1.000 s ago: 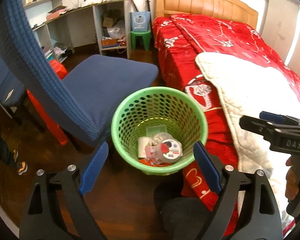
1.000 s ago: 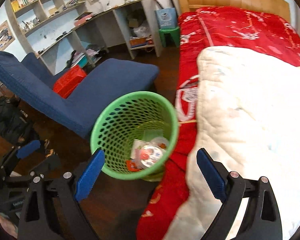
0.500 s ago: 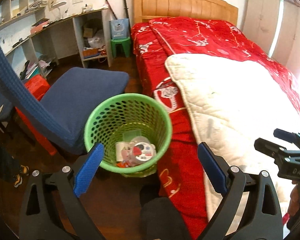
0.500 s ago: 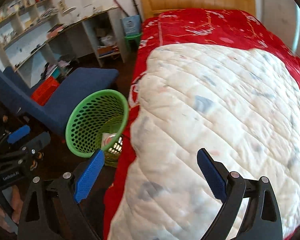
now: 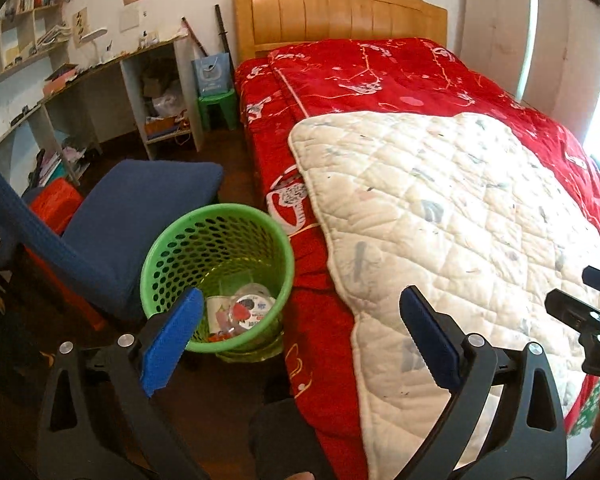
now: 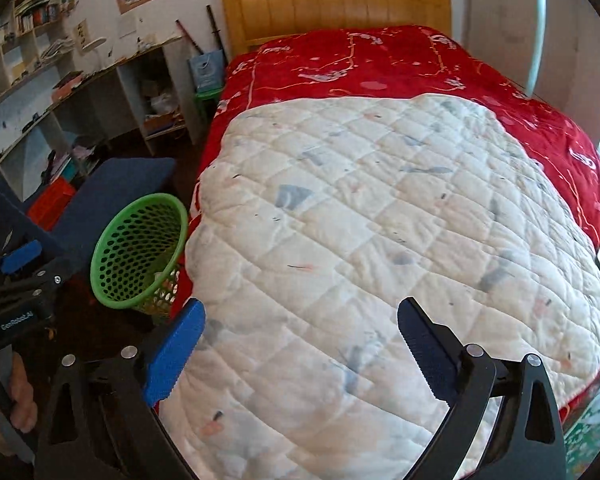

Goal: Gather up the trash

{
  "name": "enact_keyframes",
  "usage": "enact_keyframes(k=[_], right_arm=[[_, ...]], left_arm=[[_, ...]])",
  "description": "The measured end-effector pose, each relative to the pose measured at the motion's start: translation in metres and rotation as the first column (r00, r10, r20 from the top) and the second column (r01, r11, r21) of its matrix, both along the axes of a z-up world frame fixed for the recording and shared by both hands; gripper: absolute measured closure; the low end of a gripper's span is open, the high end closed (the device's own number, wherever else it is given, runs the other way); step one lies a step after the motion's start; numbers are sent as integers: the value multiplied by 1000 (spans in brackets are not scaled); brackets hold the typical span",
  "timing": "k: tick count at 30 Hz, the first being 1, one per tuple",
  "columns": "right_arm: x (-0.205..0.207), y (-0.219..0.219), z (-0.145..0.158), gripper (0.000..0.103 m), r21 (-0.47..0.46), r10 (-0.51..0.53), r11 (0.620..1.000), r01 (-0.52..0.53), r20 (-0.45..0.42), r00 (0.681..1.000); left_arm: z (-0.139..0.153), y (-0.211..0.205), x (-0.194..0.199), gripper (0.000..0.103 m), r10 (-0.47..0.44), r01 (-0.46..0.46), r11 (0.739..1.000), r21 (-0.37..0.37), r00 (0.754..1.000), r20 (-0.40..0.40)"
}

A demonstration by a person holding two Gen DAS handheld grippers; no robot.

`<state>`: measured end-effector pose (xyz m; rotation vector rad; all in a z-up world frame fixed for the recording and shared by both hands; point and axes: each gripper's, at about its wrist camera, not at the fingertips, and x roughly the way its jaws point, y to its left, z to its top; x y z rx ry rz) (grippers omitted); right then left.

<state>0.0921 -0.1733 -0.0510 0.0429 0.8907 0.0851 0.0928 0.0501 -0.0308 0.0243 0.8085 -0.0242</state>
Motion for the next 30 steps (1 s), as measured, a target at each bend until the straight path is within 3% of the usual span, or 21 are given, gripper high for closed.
enact_keyframes(k=[13, 30], right_arm=[[-23, -28, 15, 8, 15, -63, 998, 63, 53, 997], [-34, -46, 19, 8, 23, -89, 996, 88, 66, 994]], left_arm=[[15, -34, -9, 6, -44, 44, 999, 25, 998, 35], [15, -47, -12, 6, -50, 49, 998, 35, 998, 39]])
